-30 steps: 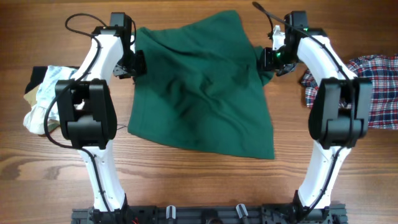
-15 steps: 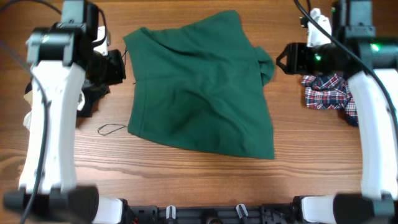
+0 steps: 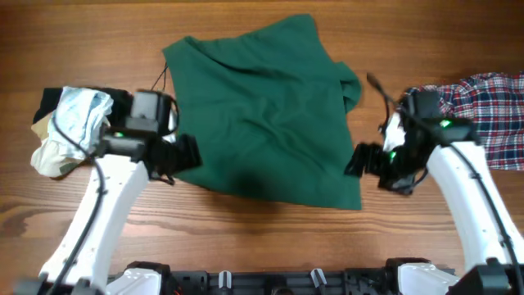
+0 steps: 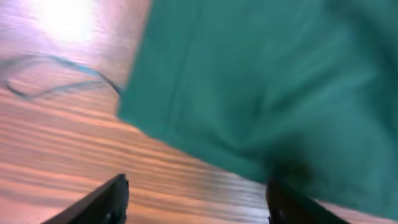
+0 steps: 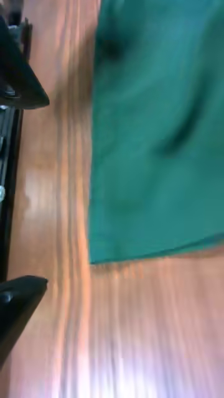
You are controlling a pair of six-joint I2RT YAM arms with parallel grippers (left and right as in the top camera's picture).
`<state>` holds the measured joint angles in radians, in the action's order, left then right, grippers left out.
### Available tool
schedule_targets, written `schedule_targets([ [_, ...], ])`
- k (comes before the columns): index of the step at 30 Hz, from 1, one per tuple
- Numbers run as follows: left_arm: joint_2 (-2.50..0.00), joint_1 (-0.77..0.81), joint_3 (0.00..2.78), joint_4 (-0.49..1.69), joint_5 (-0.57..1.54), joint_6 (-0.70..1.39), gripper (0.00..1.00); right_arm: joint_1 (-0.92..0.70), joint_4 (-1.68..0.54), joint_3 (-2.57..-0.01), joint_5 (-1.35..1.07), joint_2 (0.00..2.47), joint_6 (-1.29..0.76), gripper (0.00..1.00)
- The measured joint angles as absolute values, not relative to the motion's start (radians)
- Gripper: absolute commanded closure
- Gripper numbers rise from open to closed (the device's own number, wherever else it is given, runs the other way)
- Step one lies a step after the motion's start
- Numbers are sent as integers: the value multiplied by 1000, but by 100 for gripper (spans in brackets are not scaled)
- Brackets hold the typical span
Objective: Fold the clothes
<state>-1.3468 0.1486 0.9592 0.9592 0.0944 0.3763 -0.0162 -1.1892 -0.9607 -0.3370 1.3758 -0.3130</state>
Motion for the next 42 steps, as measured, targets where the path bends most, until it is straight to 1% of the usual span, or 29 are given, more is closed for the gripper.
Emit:
schedule_targets([
  [3, -1418, 149, 881, 895, 129, 420, 27, -16, -1101, -847, -368, 1376, -357, 11],
  [5, -1467, 149, 864, 857, 141, 441, 23, -16, -1023, -772, -395, 1376, -385, 11],
  [7, -1523, 149, 862, 811, 146, 455, 23, -16, -977, -727, -411, 1385, -405, 11],
  [9, -1571, 149, 862, 780, 149, 465, 24, -16, -952, -710, -421, 1408, -416, 11],
  [11, -1631, 149, 860, 778, 150, 486, 29, -16, -929, -708, -435, 1449, -422, 11],
  [13, -1666, 149, 862, 785, 151, 502, 37, -16, -905, -708, -460, 1488, -422, 13],
  [14, -1668, 149, 864, 785, 152, 513, 46, -16, -892, -708, -472, 1506, -422, 14],
  [15, -1670, 147, 864, 785, 151, 516, 52, -16, -882, -708, -479, 1519, -423, 16],
  [16, -1670, 146, 864, 784, 151, 522, 70, -16, -849, -708, -493, 1540, -422, 18],
  [18, -1675, 142, 864, 786, 152, 531, 85, -16, -821, -707, -506, 1551, -424, 20],
  [19, -1678, 142, 864, 788, 153, 527, 89, -16, -810, -707, -512, 1552, -427, 23],
  [20, -1679, 142, 864, 791, 155, 535, 91, -16, -801, -707, -516, 1552, -430, 25],
  [21, -1681, 143, 864, 793, 156, 535, 92, -16, -785, -707, -519, 1552, -437, 28],
  [22, -1682, 143, 864, 795, 156, 535, 93, -16, -778, -707, -522, 1552, -446, 33],
  [23, -1683, 143, 864, 796, 157, 533, 94, -16, -781, -707, -524, 1552, -451, 51],
  [25, -1683, 143, 864, 800, 159, 534, 94, -16, -777, -707, -523, 1552, -459, 67],
  [26, -1683, 143, 864, 801, 159, 534, 94, -16, -772, -707, -519, 1552, -464, 79],
  [27, -1683, 143, 864, 802, 159, 534, 94, -16, -756, -707, -509, 1552, -468, 88],
  [28, -1684, 143, 864, 803, 160, 534, 95, -16, -744, -707, -502, 1552, -474, 94],
  [31, -1684, 143, 864, 810, 163, 534, 95, -16, -708, -707, -488, 1552, -451, 96],
  [36, -1685, 143, 863, 838, 163, 533, 96, -16, -742, -706, -483, 1517, -397, 95],
  [38, -1683, 143, 863, 850, 163, 533, 96, -16, -770, -706, -476, 1449, -380, 95],
  [42, -1605, 143, 859, 905, 182, 533, 96, -16, -850, -706, -470, 1182, -361, 96],
])
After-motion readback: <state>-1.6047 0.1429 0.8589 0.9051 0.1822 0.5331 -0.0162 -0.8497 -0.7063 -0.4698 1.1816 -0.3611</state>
